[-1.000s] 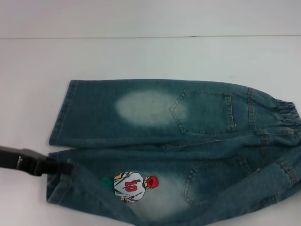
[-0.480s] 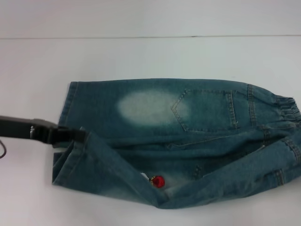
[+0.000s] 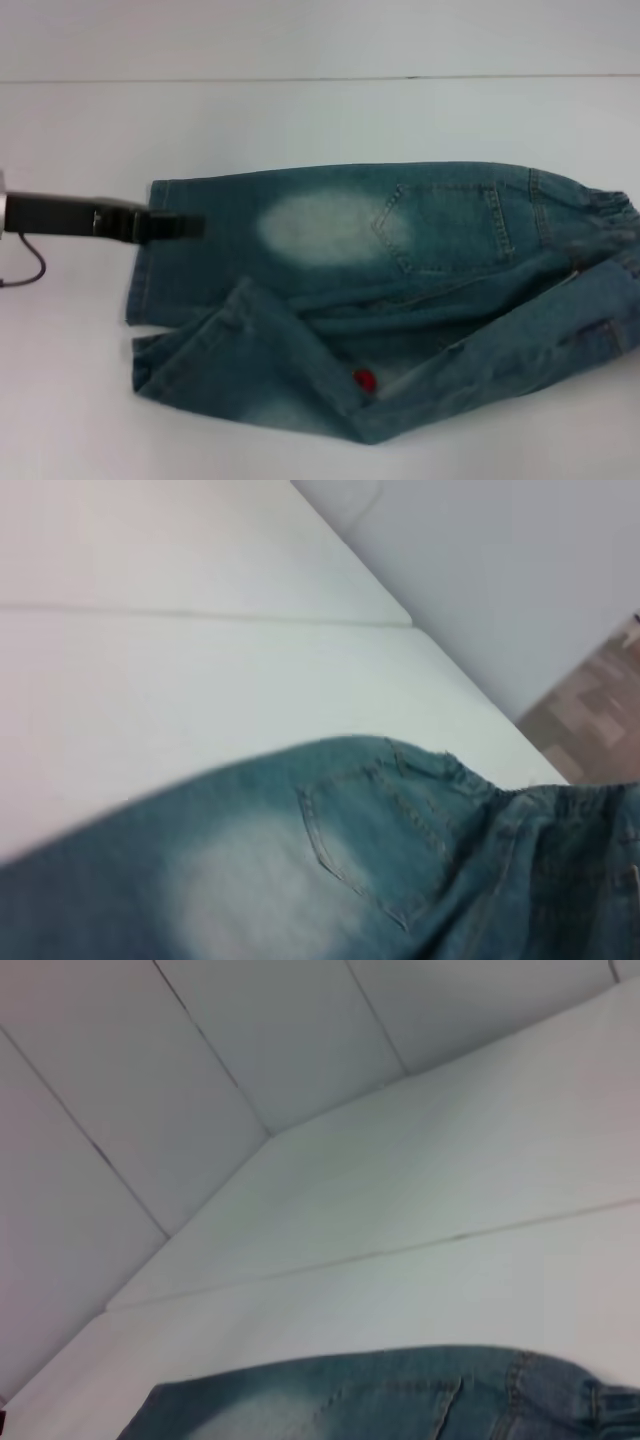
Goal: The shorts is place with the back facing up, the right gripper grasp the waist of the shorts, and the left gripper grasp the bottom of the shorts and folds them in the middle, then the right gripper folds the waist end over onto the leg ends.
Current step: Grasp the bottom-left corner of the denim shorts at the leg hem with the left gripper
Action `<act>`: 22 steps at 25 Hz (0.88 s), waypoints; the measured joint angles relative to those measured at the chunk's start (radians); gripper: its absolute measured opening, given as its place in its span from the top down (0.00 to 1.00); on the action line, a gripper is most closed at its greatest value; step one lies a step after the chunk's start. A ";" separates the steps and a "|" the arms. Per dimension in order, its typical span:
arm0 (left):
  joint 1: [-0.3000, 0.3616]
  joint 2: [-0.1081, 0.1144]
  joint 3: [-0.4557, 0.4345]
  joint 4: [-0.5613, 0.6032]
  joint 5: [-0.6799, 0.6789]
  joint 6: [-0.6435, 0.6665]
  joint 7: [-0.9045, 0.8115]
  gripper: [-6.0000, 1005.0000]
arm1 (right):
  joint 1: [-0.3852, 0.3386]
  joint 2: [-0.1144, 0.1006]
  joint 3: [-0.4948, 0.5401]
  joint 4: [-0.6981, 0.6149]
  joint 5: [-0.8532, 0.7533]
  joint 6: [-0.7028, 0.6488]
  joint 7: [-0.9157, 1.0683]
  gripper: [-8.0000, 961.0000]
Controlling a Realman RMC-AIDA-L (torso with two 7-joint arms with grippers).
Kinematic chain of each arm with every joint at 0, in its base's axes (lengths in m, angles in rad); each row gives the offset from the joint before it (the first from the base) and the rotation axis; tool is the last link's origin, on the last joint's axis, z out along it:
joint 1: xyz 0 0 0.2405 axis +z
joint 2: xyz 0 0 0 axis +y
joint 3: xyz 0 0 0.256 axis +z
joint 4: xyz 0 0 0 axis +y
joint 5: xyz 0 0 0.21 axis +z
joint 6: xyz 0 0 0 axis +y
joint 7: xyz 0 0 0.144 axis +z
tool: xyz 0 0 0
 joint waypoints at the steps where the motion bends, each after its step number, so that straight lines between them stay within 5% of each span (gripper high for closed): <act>1: -0.003 0.000 0.000 0.000 -0.002 -0.009 -0.001 0.94 | 0.004 -0.001 0.000 -0.008 0.005 0.002 0.004 0.88; 22: 0.019 -0.020 0.076 -0.030 -0.016 -0.025 -0.044 0.87 | 0.031 0.008 -0.013 -0.015 0.007 0.066 0.011 0.88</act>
